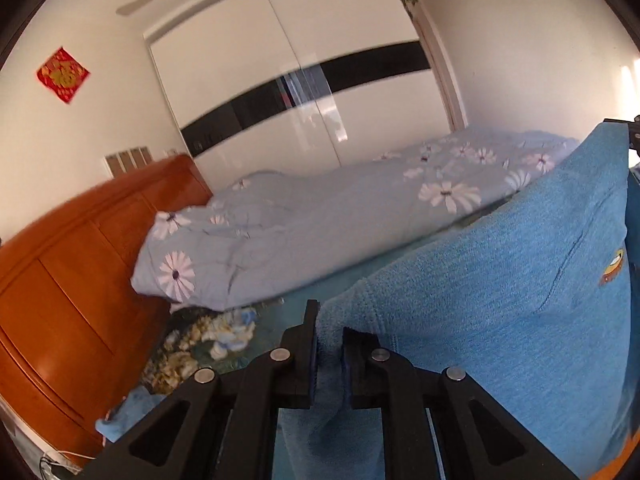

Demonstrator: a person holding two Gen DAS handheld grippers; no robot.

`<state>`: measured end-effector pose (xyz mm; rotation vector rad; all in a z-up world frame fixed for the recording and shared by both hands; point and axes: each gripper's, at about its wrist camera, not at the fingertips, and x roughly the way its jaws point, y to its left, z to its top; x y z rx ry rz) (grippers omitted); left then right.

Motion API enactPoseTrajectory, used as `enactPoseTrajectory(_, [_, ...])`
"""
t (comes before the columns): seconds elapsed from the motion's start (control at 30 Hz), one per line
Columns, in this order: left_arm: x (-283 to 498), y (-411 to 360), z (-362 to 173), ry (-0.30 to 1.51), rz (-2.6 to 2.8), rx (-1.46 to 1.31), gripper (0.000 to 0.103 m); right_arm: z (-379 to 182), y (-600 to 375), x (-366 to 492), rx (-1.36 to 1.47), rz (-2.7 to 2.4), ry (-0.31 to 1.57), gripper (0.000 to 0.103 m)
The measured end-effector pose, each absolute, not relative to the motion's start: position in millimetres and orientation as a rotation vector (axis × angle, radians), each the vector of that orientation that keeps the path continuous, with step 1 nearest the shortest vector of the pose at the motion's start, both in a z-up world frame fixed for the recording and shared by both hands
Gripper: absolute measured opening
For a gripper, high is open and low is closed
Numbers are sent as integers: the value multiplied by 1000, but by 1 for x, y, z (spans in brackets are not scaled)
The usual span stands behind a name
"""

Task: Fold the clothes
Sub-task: 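Lift the sweatshirt with both grippers and shake it out above the bed, then lower the sweatshirt flat onto the bed with both grippers and release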

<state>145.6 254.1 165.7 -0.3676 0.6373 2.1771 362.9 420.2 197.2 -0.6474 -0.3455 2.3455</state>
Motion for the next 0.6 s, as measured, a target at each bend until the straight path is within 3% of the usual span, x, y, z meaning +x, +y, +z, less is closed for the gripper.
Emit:
enactPoseTrajectory(0.27, [69,358,18,691,2080,-807,9,50,514,259,-1074,2275,-134,4])
enactPoseTrajectory(0.6, [7,434,-35,675,2022,-1030,9,-17,591,200,-1215,2196,95,4])
